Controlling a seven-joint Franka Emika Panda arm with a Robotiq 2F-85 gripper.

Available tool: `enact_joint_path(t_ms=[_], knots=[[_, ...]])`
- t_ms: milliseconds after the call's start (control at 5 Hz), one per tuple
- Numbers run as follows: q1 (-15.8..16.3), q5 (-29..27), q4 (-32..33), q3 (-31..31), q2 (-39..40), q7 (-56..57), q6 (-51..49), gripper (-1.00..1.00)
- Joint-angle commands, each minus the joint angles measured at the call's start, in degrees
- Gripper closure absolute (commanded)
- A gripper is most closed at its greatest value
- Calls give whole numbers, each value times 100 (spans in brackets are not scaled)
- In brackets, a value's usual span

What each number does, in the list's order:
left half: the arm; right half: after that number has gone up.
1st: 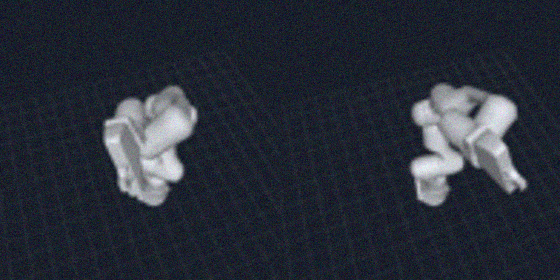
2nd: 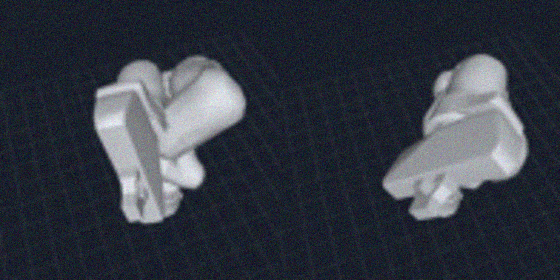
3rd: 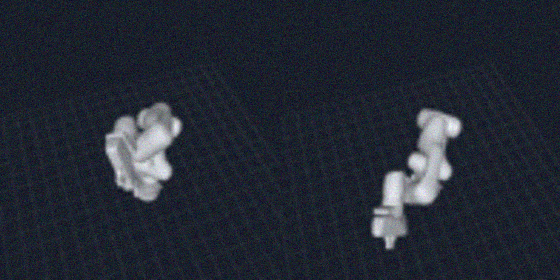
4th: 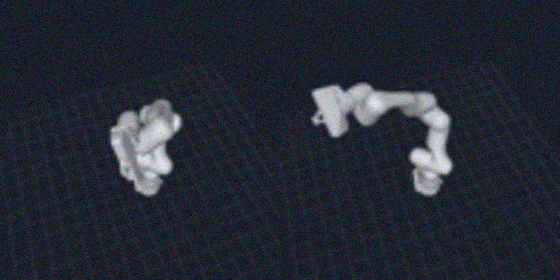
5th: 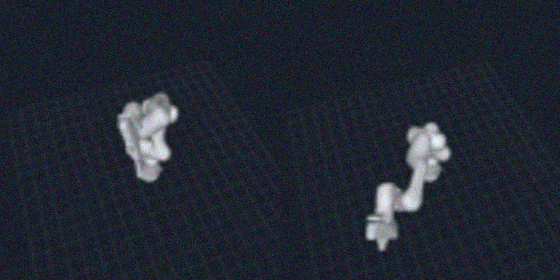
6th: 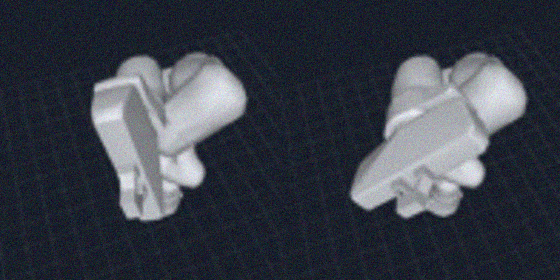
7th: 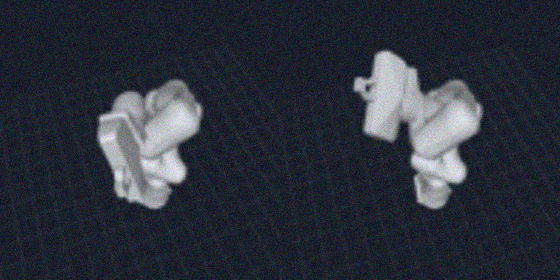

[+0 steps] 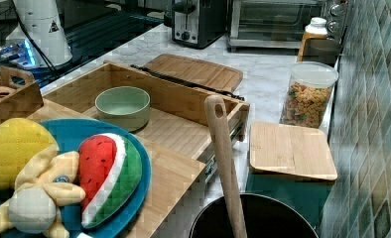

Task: Close the drawer.

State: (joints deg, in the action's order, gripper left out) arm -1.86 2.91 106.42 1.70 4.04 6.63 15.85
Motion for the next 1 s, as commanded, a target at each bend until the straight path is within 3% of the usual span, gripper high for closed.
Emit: enact_joint_path(t_ms=[200, 600, 1000], knots=[[-18, 39, 79, 10, 0, 1, 2, 100], [105, -30, 890, -167, -199, 933, 926, 100], [462, 278, 1057, -522, -88, 1007, 1167, 100]])
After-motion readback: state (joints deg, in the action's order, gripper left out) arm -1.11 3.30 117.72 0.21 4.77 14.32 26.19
